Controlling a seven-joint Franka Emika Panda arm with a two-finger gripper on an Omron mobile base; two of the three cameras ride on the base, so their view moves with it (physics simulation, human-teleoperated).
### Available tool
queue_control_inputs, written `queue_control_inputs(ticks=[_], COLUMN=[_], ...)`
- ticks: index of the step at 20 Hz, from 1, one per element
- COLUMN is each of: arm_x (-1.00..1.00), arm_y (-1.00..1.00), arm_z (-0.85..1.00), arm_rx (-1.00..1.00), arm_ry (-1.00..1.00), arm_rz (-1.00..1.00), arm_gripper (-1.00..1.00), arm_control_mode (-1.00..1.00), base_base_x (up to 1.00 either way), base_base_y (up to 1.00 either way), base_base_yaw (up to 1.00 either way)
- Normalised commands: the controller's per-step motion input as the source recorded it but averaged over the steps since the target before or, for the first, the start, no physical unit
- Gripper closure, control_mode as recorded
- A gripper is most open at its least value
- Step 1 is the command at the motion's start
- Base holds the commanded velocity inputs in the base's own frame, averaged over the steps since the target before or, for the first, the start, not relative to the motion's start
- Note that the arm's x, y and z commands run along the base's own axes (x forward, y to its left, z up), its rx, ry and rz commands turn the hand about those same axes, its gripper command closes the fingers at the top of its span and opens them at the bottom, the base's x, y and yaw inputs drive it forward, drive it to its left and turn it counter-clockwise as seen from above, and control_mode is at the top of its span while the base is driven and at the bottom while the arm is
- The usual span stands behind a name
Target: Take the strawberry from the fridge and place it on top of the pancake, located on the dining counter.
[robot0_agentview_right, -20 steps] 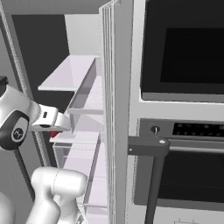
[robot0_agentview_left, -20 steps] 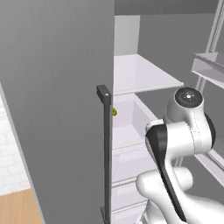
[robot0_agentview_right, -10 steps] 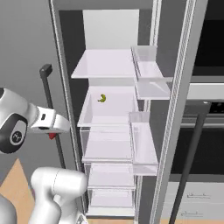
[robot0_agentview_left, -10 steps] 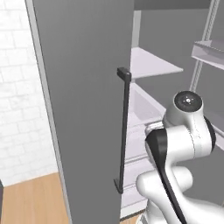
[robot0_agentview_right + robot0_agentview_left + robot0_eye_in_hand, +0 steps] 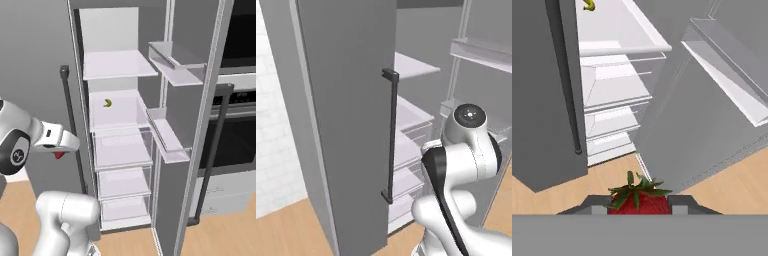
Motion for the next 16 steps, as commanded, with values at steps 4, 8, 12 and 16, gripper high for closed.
queue_control_inputs(ticks=[4, 8, 12, 16], arm_x=[0.00, 0.00, 0.00, 0.00], arm_y=[0.00, 0.00, 0.00, 0.00], arm_z=[0.00, 0.00, 0.00, 0.00], arm_rx=[0.00, 0.00, 0.00, 0.00], arm_ry=[0.00, 0.00, 0.00, 0.00], arm_rz=[0.00, 0.00, 0.00, 0.00], arm_gripper=[1.00, 1.00, 1.00, 1.00], arm_control_mode=[1.00, 1.00, 1.00, 1.00], base_base_x=[-0.47, -0.35, -0.23, -0.19], base_base_y=[0.17, 0.03, 0.00, 0.00], base_base_yaw=[-0.52, -0.57, -0.60, -0.60])
